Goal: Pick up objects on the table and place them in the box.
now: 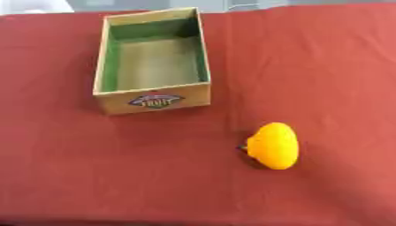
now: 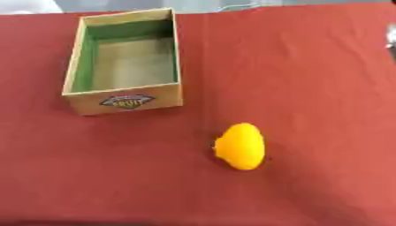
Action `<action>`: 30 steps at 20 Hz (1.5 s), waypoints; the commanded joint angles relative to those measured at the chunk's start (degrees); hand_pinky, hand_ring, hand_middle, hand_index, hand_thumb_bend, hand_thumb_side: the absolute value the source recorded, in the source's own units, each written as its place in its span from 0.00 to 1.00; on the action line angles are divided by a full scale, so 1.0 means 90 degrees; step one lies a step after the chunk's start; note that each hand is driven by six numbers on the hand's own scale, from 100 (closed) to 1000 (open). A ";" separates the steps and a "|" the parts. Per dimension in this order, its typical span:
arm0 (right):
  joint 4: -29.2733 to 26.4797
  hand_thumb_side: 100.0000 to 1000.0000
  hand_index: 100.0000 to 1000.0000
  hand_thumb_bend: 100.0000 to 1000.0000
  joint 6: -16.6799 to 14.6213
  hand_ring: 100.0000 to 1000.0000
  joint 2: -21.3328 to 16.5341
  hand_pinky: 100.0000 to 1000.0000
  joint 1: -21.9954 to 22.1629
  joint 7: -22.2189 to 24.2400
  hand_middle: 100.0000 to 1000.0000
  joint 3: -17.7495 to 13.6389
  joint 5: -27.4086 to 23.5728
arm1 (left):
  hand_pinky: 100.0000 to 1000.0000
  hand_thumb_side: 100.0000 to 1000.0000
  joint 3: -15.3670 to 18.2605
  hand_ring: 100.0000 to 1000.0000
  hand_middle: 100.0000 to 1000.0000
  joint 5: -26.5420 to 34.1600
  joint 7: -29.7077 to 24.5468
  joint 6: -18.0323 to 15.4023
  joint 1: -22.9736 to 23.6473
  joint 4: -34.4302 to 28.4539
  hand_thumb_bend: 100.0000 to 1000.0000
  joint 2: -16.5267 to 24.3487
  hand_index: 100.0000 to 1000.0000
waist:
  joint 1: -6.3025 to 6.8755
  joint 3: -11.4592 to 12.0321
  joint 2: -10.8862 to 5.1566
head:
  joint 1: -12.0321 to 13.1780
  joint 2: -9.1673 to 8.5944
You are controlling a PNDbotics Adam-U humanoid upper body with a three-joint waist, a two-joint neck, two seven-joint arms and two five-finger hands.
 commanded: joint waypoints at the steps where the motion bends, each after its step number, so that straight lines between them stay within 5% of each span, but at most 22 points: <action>1: -0.0125 0.83 0.85 0.00 -0.0001 0.71 -0.0241 0.74 -0.0080 0.0055 0.56 -0.0026 0.0046 | 0.53 0.89 0.0054 0.56 0.63 -0.0019 0.0000 -0.0016 -0.0044 -0.0120 0.04 0.0133 0.79 | -0.0014 0.0009 -0.0148 | -0.0005 0.0000; 10: -0.0125 0.89 0.86 0.00 0.0300 0.72 -0.0670 0.73 -0.0267 0.0305 0.59 0.0306 0.0211 | 0.53 0.90 0.0040 0.56 0.62 -0.0026 -0.0015 0.0000 -0.0024 -0.0120 0.04 0.0170 0.79 | -0.0035 -0.0012 -0.0200 | -0.0019 0.0039; 15: -0.0116 1.00 0.89 0.00 0.0737 0.75 -0.1361 0.75 -0.0354 0.0729 0.65 0.0940 0.0630 | 0.53 0.90 0.0020 0.56 0.62 -0.0031 -0.0032 0.0013 0.0001 -0.0120 0.04 0.0224 0.79 | -0.0087 -0.0060 -0.0239 | -0.0009 0.0066; 22: -0.0120 1.00 0.94 0.00 0.1338 0.80 -0.2332 0.78 -0.0338 0.1381 0.72 0.1995 0.0841 | 0.53 0.89 -0.0043 0.56 0.62 -0.0023 -0.0092 -0.0002 -0.0085 -0.0120 0.04 0.0205 0.79 | -0.0141 0.0041 -0.0260 | -0.0125 0.0050; 30: -0.0125 1.00 0.97 0.00 0.1577 0.84 -0.2238 0.80 -0.0712 0.2122 0.73 0.3201 0.1250 | 0.53 0.89 -0.0048 0.56 0.62 -0.0029 -0.0106 -0.0013 -0.0091 -0.0120 0.04 0.0205 0.79 | -0.0167 0.0031 -0.0296 | 0.0067 0.0078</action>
